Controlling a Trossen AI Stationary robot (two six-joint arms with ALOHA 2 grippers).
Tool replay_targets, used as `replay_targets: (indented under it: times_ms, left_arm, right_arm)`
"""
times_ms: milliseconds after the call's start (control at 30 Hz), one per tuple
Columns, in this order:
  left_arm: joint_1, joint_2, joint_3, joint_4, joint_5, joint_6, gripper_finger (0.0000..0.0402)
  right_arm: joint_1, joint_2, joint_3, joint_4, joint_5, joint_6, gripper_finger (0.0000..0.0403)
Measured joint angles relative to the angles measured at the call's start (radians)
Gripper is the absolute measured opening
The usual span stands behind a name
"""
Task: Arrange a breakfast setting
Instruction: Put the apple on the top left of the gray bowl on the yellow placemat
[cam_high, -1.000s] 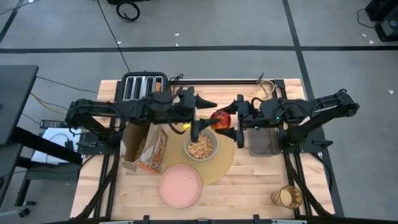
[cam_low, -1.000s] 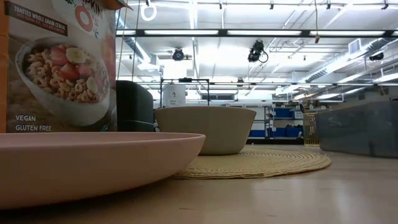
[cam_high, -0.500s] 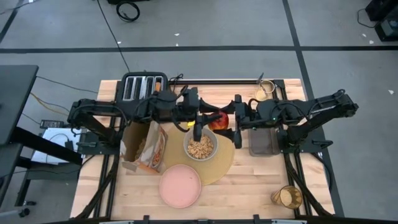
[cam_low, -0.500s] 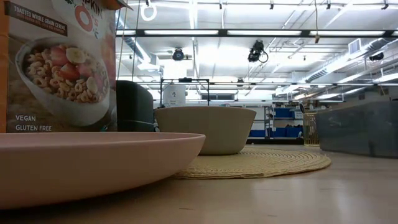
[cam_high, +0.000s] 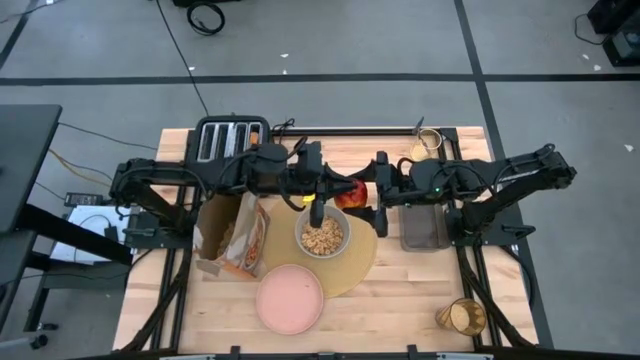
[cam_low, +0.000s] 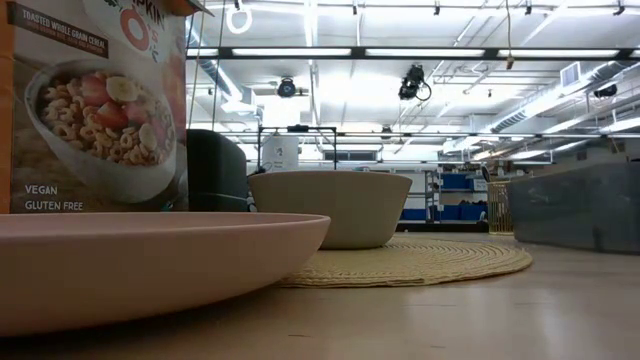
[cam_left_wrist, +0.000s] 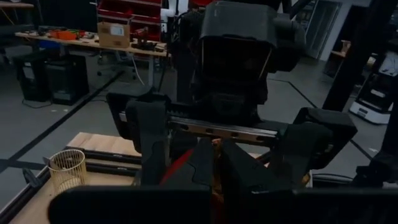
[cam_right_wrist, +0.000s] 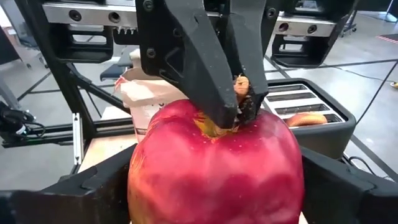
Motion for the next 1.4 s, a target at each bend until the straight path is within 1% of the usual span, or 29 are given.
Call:
replay_targets:
  times_ms: [67,133,200,267,433,533,600,667,700,733,800,900,1000,1167,1267,1400]
  left_arm:
    - [0.001,0.0,0.014,-0.031,0.002,0.003,0.0017]
    - [0.009,0.002,0.038,-0.074,0.004,0.004,0.0017]
    - [0.017,0.001,0.071,-0.143,0.005,0.025,0.0017]
    - [0.027,-0.009,0.096,-0.211,-0.006,0.035,0.0017]
    - [0.065,-0.037,0.096,-0.322,-0.125,0.041,0.0017]
    - [0.091,-0.036,0.05,-0.314,-0.196,0.041,0.0017]
    - [0.114,-0.034,0.007,-0.263,-0.228,0.041,0.0017]
    - [0.143,-0.034,-0.046,-0.209,-0.232,0.054,0.0017]
    - [0.163,-0.033,-0.071,-0.188,-0.217,0.065,0.0017]
    - [0.185,-0.032,-0.096,-0.168,-0.185,0.077,0.0017]
    - [0.236,-0.031,-0.136,-0.133,-0.084,0.081,0.0017]
    - [0.317,-0.031,-0.192,-0.078,0.096,0.092,0.0017]
    - [0.393,-0.031,-0.243,-0.023,0.269,0.139,0.0017]
    - [0.509,-0.032,-0.326,0.061,0.575,0.202,0.0017]
    - [0.563,-0.032,-0.377,0.084,0.708,0.272,0.0017]
    - [0.619,-0.032,-0.419,0.079,0.836,0.432,0.0017]
  right_arm:
    - [-0.005,0.0,0.0,0.0,-0.004,0.009,0.0378]
    - [-0.015,0.0,0.0,-0.006,-0.032,0.031,0.0391]
    - [-0.018,-0.007,0.0,-0.014,-0.062,0.027,0.039]
    - [-0.018,-0.027,0.0,-0.013,-0.068,0.021,0.0383]
    - [-0.017,-0.109,0.0,-0.019,-0.067,0.02,0.0376]
    - [-0.014,-0.158,0.0,-0.021,-0.046,0.032,0.0376]
    - [-0.013,-0.181,0.0,-0.029,-0.02,0.033,0.0376]
    - [-0.013,-0.201,0.0,-0.039,-0.007,0.045,0.0377]
    - [-0.013,-0.209,0.0,-0.043,-0.006,0.051,0.0377]
    - [-0.013,-0.216,0.0,-0.046,-0.005,0.056,0.0377]
    - [-0.013,-0.227,0.0,-0.065,-0.004,0.073,0.0376]
    - [-0.013,-0.233,0.0,-0.095,-0.005,0.107,0.0375]
    - [-0.013,-0.233,0.0,-0.121,-0.015,0.136,0.0375]
    - [-0.012,-0.222,0.0,-0.13,-0.057,0.124,0.0375]
    - [-0.013,-0.21,0.0,-0.123,-0.041,0.091,0.0375]
    - [-0.014,-0.18,0.0,-0.082,-0.04,0.004,0.0374]
